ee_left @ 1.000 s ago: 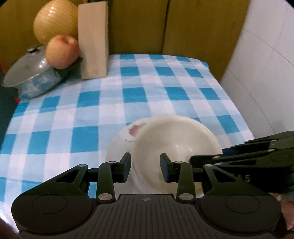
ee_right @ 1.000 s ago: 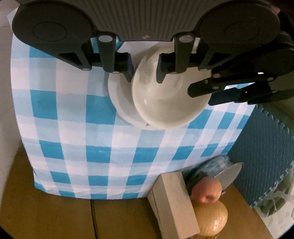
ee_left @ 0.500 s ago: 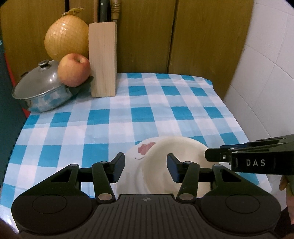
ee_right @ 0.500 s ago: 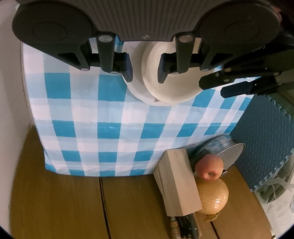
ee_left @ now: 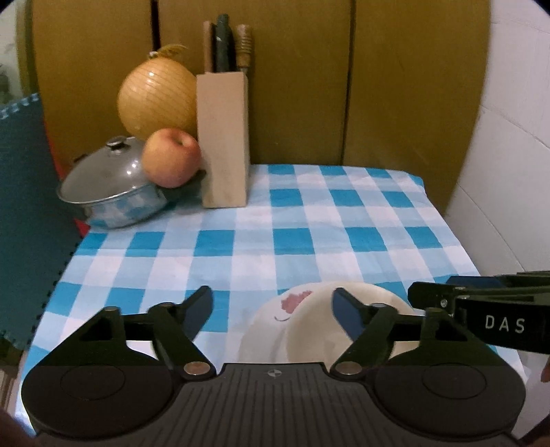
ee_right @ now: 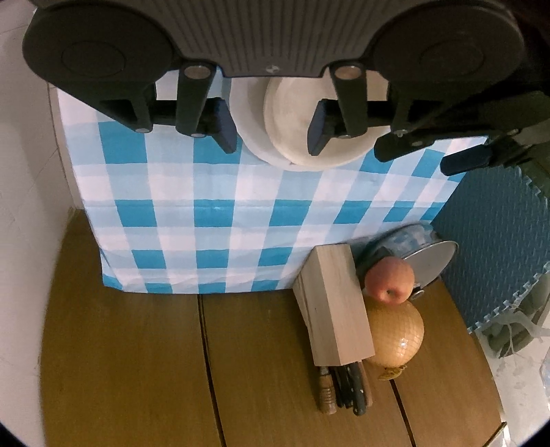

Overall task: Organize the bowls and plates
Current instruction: 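Withdraw the open right gripper from the bowls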

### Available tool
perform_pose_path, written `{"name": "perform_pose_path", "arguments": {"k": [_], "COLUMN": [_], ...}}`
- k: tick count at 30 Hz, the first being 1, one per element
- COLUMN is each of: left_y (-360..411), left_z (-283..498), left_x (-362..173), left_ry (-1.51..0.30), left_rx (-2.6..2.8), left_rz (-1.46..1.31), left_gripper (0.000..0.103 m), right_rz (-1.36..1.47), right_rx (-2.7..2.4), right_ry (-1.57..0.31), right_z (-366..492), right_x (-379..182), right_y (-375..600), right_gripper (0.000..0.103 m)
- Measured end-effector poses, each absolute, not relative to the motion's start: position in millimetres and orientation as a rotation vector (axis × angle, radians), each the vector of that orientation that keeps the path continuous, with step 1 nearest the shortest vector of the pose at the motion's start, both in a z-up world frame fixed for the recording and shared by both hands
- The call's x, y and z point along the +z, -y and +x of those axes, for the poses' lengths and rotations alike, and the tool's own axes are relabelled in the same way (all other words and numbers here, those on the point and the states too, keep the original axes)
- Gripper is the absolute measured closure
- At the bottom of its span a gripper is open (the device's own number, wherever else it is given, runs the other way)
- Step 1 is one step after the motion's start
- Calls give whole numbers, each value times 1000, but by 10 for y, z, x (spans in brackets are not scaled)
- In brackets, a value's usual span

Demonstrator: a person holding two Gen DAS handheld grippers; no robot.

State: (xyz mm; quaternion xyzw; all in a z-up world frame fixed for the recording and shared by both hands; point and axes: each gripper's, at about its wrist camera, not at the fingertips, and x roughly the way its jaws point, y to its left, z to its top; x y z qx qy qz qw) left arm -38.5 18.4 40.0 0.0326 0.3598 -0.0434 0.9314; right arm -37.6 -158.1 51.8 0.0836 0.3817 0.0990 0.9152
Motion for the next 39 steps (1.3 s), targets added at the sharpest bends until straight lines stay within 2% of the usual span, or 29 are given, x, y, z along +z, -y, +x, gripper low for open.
{"name": "perform_pose_path", "arguments": {"k": [13, 39], "left_y": [-172, -177], "left_z": [-689, -740], "left_x": [408, 376], "left_ry": [-711, -723], "left_rx": [-44, -22], "left_rz": [78, 96], "left_gripper": [13, 11], "right_rz": [168, 166], "right_rx": [174, 184], "right_ry": [-738, -742], "right_z": [-686, -741], "right_x": [534, 517], "right_y": [1607, 1568], "right_gripper": [55, 53]}}
